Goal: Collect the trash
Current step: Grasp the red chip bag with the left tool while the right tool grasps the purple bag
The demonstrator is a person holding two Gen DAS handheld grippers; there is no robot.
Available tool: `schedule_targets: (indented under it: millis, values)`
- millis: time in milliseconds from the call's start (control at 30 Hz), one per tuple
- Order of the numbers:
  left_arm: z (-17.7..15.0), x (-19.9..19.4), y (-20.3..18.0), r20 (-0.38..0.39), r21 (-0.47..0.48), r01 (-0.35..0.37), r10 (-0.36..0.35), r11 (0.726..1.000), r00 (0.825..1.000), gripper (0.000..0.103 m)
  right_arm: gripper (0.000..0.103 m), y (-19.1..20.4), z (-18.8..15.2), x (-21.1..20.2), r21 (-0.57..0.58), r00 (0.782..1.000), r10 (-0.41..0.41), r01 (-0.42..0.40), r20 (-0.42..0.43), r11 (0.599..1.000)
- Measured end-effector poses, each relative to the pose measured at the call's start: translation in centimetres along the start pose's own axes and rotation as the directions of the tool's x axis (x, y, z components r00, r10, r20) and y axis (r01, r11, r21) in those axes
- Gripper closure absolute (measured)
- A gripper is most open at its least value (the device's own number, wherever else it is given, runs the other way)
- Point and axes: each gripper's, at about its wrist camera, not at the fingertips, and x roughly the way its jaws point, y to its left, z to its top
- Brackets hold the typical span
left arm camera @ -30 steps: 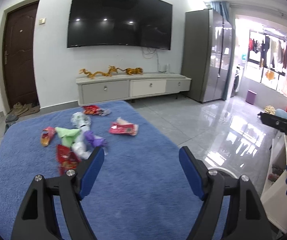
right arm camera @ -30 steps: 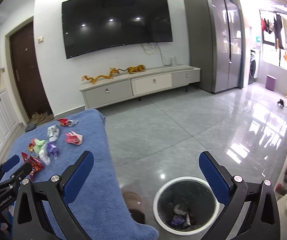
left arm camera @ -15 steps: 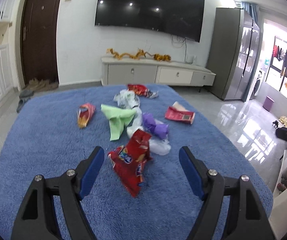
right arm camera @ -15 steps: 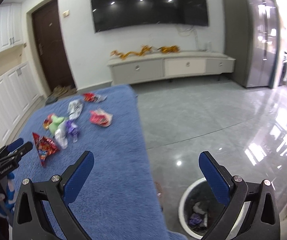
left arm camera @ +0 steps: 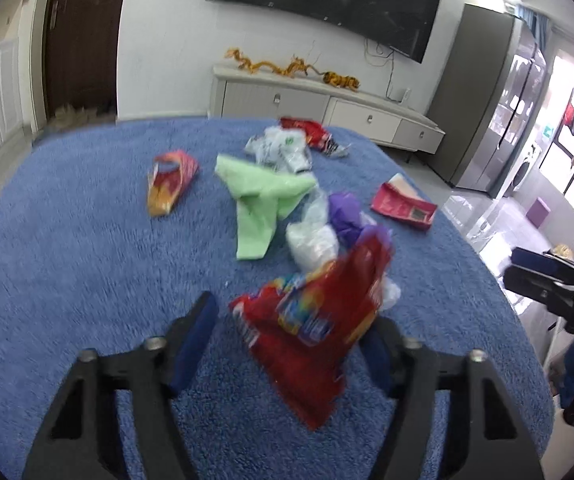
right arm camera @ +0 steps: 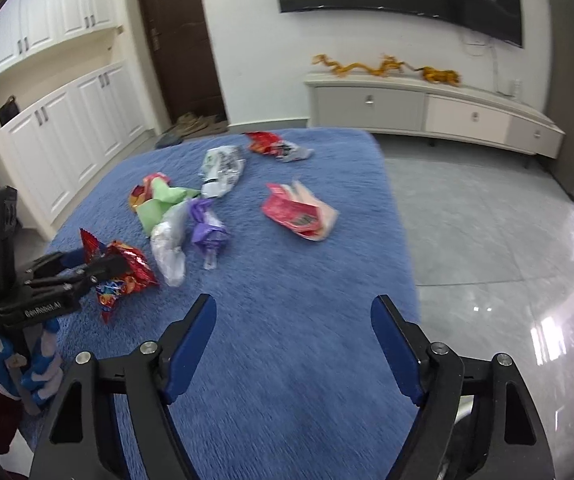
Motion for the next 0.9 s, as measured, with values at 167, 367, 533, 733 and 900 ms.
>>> schedule_targets:
  millis: [167,367,533,733,900]
  values:
    - [-0.4,0.2,1.1,-0.004,-0.058,0.021,-0.021,0.998,1.000,0.062,0.039,2.4,1.8,3.8,-0.056,0.995,0.093,-0.094,-0.018,0.994]
    - [-0.6,0.0,0.8,0.000,-0.047,0.017,-0.017,0.999,1.000,0.065,0.047,4.8,3.9,8.4,-0.085,0.982,0.185,-0.188,-0.045,0.978]
    - [-0.2,0.3,0.7,-0.002,-0.046,0.016,-0.016,0.999,1.000,0.065,0.064,5.9,4.8,11.8,-0.085,0.973,0.215,-0.222,-0.085,0.971]
    - [-0.3,-0.4,0.5,0.029,-0.037,0.005,-0.004,0.999,1.000,0.067,0.069,5.6,4.5,11.2,-0.065,0.977,0.206,-0.210,-0.064,0.976]
    - [-1.0,-1.8,-0.4,0.039,-0.008,-0.017,0.018,1.000,0.999,0.070,0.069,4.2,3.0,7.6,-0.047,0.984,0.175,-0.177,-0.039,0.983]
